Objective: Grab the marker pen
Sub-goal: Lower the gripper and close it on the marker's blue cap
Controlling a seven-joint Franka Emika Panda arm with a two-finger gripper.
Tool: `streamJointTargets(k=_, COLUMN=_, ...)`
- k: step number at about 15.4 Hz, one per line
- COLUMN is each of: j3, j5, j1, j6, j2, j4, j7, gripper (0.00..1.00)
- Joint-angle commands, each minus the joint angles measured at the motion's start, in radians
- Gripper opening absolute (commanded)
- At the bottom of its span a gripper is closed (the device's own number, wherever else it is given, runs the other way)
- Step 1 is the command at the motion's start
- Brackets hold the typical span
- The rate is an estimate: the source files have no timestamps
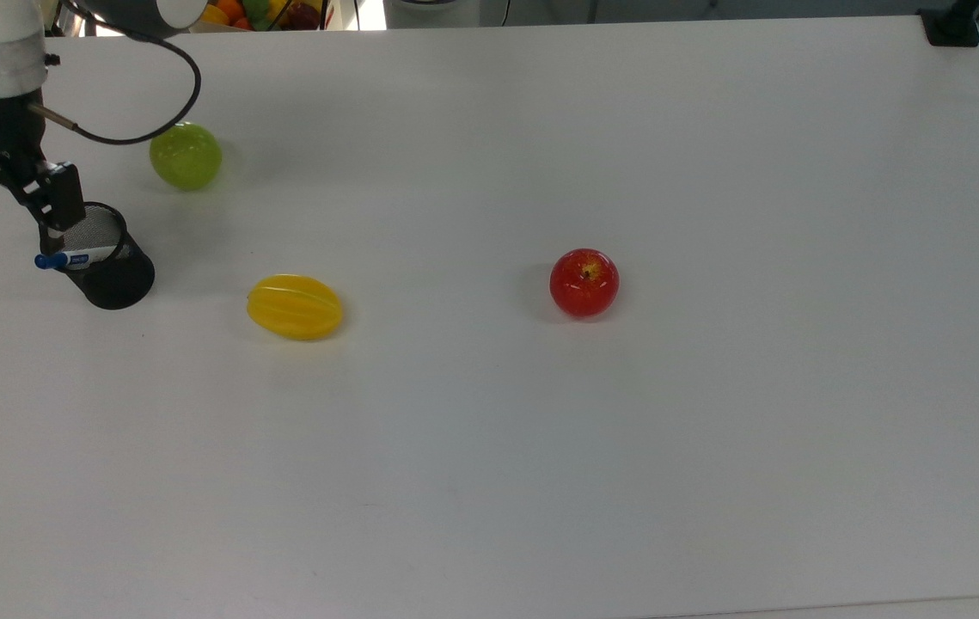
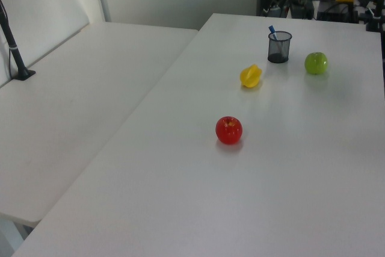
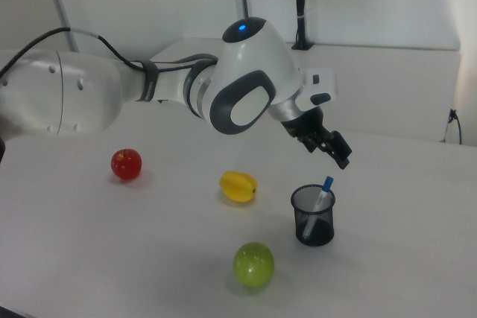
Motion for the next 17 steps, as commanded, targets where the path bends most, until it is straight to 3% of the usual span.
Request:
streamJointTargets(k=1, j3=-0.010, j5=0.039, j1=0.011, j6=0.028, j2=0.012, j4=-0.022, j7=0.011, gripper=0.75)
streamJointTargets(k=4, j3=-0.010, j5=0.063, j1=0.011, j6=0.058, j2=0.013, j4=-0.062, j7=0.009, gripper=0.68)
streamJointTargets(k=10, j3=-0.008, j5=0.064, j1=0.005, j6=0.066, j2=0.030, j4=-0.074, j7=0.006, gripper=0.66)
streamJointTargets(k=17, j3=-0.010, j5=0.066, j1=0.000, j6=0.066, j2=0.030, j4=-0.074, j7=0.006, gripper=0.36)
